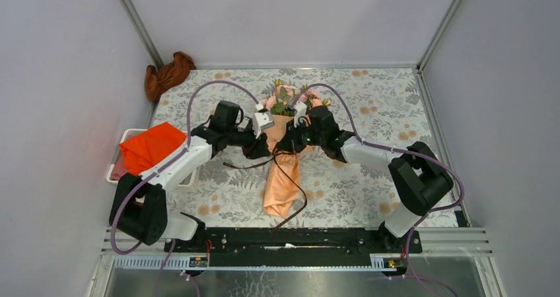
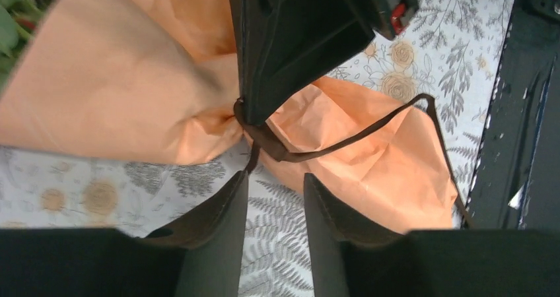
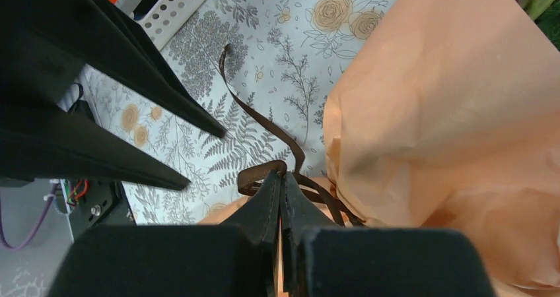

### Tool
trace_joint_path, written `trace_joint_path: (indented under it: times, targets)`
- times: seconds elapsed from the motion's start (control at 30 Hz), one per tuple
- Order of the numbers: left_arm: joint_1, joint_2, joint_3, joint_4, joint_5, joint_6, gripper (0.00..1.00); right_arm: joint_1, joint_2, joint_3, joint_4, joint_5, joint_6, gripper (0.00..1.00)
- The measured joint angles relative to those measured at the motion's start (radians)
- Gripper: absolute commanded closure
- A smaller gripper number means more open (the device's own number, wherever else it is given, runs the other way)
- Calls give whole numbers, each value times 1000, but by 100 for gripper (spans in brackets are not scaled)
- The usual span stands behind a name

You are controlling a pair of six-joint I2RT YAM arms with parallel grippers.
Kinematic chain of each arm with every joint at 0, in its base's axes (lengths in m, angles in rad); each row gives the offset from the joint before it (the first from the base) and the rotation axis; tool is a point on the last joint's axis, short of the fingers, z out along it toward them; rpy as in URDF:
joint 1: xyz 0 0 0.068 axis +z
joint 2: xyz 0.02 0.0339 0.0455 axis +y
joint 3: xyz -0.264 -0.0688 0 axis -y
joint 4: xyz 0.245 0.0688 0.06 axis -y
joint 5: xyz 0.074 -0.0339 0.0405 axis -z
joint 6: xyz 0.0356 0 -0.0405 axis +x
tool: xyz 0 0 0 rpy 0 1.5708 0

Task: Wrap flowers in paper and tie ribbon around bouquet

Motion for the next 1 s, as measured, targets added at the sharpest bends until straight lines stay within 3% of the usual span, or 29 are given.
trace_joint_path:
  times: [0.17,0.33,0.6,0.93,1.0]
  targets:
    - [-7,-2,-159,224,-23,-137,43,23,9,13,1,37,65,100]
    - [-8,23,-180,393,-2,-237,43,38,9,27,-16,91,121,100]
    - [-18,56,-211,547,-21,-372,60,43,8,68,-49,134,190,100]
    - [-30,93,-214,598,-56,-426,78,42,-11,69,-60,155,208,100]
    - [-30,95,-217,603,-57,-430,88,41,-11,69,-63,155,210,100]
